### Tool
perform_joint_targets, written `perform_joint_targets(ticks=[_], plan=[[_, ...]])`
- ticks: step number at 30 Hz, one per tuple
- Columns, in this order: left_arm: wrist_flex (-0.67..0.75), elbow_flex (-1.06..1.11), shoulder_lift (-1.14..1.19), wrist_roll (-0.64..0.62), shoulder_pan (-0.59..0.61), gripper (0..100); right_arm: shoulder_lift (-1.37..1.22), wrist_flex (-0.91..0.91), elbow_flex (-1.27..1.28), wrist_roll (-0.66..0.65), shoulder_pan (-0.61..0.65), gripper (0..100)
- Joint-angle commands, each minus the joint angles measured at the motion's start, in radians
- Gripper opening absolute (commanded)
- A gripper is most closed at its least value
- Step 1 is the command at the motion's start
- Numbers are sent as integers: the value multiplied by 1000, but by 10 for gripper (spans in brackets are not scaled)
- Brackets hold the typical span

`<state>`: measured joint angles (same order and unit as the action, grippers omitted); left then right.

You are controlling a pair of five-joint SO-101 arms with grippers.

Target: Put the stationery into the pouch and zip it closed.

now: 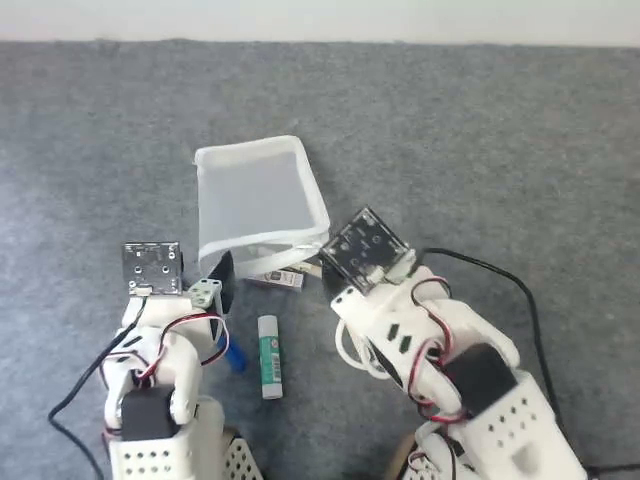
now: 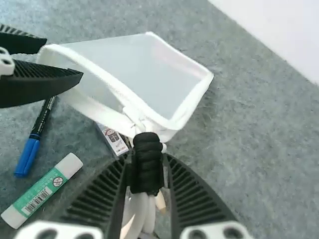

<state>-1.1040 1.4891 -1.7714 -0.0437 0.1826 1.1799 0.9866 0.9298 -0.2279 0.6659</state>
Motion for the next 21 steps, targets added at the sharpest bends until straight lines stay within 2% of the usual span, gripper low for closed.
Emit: perform_joint_targets(ticks=[1,7,15,21], plan=[[-3,-10,3,9,0,217,122,41,-15,-14,12,6],[-3,-10,3,9,3,210,228,74,29,-35,58,6],[-2,-12,0,80,-2,20,240,74,49,-44,84,6],[-3,-16,-2,89,3,9,240,70,49,-40,84,6]])
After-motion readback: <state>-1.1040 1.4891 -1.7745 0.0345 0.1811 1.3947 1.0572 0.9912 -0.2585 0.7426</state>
